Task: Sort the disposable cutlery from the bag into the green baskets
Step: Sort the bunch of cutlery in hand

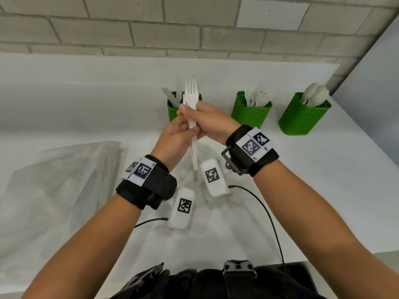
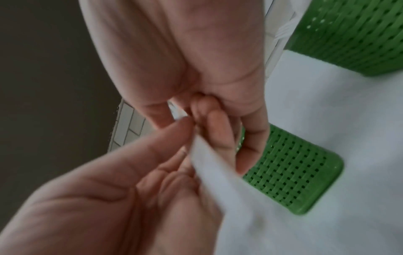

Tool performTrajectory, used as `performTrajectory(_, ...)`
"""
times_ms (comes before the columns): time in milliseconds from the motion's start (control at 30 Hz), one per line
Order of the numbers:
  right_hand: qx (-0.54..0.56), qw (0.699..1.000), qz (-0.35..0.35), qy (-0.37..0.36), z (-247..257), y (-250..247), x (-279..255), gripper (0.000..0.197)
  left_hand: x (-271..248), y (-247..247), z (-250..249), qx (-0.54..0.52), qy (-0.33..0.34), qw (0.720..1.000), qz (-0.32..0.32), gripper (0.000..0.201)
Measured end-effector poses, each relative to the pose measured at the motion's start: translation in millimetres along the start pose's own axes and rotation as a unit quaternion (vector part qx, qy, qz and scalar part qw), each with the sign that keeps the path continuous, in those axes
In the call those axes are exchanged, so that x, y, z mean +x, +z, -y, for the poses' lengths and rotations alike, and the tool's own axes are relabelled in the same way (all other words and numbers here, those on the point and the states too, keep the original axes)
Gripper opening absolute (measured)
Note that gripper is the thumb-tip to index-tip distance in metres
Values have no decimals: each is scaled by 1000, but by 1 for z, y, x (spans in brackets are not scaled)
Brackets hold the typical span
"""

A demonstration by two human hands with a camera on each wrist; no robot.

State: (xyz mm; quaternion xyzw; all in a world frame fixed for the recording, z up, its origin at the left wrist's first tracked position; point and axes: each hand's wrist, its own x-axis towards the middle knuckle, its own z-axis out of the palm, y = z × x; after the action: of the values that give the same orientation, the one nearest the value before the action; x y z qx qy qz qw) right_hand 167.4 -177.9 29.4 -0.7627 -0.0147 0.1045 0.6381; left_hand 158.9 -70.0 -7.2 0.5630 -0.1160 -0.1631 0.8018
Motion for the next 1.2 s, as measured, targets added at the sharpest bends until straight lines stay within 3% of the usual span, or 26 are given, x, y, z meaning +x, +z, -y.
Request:
performTrajectory(133,126,990,-63,-32,-3,-22,-11,21,-1,20,6,76,-92,993,4,10)
performTrajectory(200,130,988,-74,-40,-5,-34,-16,21,-1,31,8,121,-131,983,31,15)
performTrajectory(367,-111,992,-62,-16,-10,-78,-30,32,13,73,8,88,-112,989,31,15)
performTrajectory(467,-92,996,-10,16,-14,-96,-31,30,19,81,17,149,-94,983,48,15)
performTrajectory(567,-61,997,39,25,-11,-127,-30,23,26,99,28,202,-56,978,23,16)
performTrajectory(633,-32,999,0,-5,-2,-146,-23,19,30,105,27,215,-44,975,-23,21)
performTrajectory(700,-14,994,-97,-47,8,-165,-9,15,32,106,25,201,-37,976,-72,38)
performTrajectory(800,-90,977,-185,-56,9,-189,17,14,26,101,22,184,-24,976,-116,41)
performTrajectory(900,-212,967,-142,24,-7,-193,32,20,15,98,21,195,-19,973,-124,30)
performTrajectory(1000,-234,962,-122,69,-19,-187,34,27,6,97,26,207,-21,969,-136,22)
performTrajectory(1133,-309,939,-144,44,-18,-191,32,31,-3,96,34,237,-33,962,-133,19)
performTrajectory(1200,-297,940,-166,6,-14,-190,23,28,-7,94,38,252,-42,958,-129,19)
